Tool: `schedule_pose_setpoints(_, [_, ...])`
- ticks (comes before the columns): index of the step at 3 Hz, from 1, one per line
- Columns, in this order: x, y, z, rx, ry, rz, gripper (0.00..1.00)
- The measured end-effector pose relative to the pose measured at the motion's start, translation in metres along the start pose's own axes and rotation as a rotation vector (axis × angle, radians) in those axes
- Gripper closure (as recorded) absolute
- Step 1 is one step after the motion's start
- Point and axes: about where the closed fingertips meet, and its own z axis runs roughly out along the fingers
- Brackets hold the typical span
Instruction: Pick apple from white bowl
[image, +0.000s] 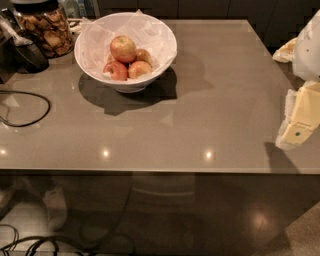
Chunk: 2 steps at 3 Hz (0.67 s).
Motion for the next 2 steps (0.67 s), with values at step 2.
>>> schedule_pose_setpoints(2, [-0.041,-0.047,0.015,-0.001,0.014,-0.020,0.00])
